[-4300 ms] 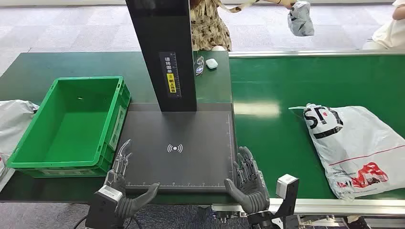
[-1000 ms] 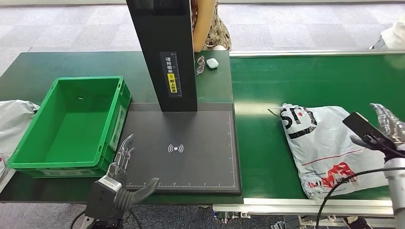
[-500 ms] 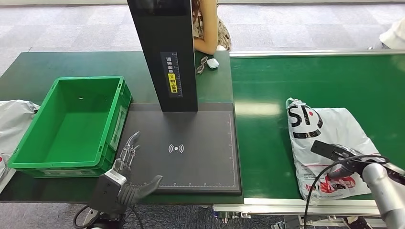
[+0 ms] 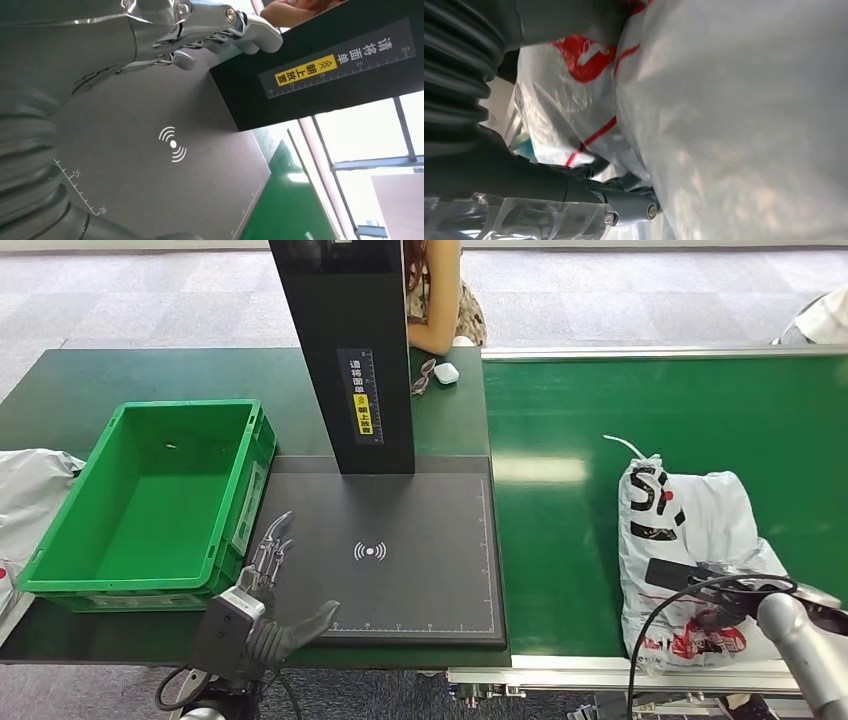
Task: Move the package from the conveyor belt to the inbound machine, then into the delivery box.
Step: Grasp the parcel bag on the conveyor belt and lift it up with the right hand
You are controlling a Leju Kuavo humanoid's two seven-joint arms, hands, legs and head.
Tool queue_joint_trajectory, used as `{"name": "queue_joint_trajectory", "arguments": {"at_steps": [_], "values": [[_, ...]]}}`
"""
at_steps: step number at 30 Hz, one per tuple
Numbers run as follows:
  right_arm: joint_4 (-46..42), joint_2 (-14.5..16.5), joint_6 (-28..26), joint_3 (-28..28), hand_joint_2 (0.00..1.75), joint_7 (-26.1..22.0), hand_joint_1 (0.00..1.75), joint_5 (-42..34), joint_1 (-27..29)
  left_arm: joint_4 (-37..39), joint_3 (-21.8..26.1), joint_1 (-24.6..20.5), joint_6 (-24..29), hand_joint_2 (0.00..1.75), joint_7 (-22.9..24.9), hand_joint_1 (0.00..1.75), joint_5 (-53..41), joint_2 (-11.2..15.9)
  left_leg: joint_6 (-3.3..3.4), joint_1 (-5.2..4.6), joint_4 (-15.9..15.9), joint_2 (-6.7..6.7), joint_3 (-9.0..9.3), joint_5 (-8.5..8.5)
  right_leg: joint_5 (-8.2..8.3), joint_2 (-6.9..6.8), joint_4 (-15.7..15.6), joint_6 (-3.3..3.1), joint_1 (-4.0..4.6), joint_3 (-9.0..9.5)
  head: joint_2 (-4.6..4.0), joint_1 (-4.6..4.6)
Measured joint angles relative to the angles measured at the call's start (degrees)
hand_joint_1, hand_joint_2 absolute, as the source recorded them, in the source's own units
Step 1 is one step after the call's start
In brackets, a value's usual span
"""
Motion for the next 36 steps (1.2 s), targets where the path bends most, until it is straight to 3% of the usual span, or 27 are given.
{"name": "queue_joint_trajectory", "arguments": {"at_steps": [12,22,26,28,33,36], "values": [[-0.68,0.29,-8.97,2.68,1.75,-3.04,1.75,-1.06,-0.60,0.00,0.01,0.51,1.08,1.75,-0.74,0.00,0.41,0.85,-0.01,0.00,-0.01,0.00,0.00,0.01,0.00,0.00,0.02,0.00,0.01,0.04,0.00,0.00],[-4.25,5.63,-30.98,-1.80,1.75,-8.82,1.75,-1.61,-0.22,-0.48,0.02,2.18,2.33,1.75,-1.08,0.00,-0.65,0.95,-0.01,0.01,-0.01,0.01,0.00,0.01,0.00,0.01,0.03,0.00,0.01,0.01,0.00,0.00],[-8.43,8.96,-41.26,-7.31,1.75,-16.01,1.75,-9.40,0.99,-0.48,-0.04,2.14,2.84,1.75,-1.41,0.00,-1.00,0.90,-0.01,0.01,-0.01,0.00,0.00,0.01,0.00,0.00,0.04,-0.01,0.01,-0.01,0.00,-0.01],[-10.73,10.41,-43.91,-10.18,1.75,-19.27,1.75,-14.86,1.78,-0.48,-0.10,2.07,3.01,1.75,-1.56,0.00,-1.06,0.81,-0.02,0.01,-0.01,-0.02,-0.01,0.01,-0.01,-0.01,0.04,-0.01,0.01,-0.01,0.00,0.00],[-16.44,13.74,-44.81,-15.86,1.75,-25.19,1.75,-31.16,3.75,-0.42,-0.22,1.83,3.34,1.75,-2.24,0.00,-1.01,0.65,-0.01,0.00,-0.02,0.02,-0.02,0.00,-0.01,0.02,0.04,-0.01,0.00,-0.03,0.00,0.01],[-18.67,14.91,-45.47,-17.20,1.75,-27.02,1.75,-36.04,4.32,-0.39,-0.25,1.78,3.65,1.75,-2.60,0.00,-0.85,0.65,-0.01,0.00,-0.02,0.03,-0.02,0.01,0.00,0.03,0.03,-0.01,0.00,-0.03,0.00,0.00]]}}
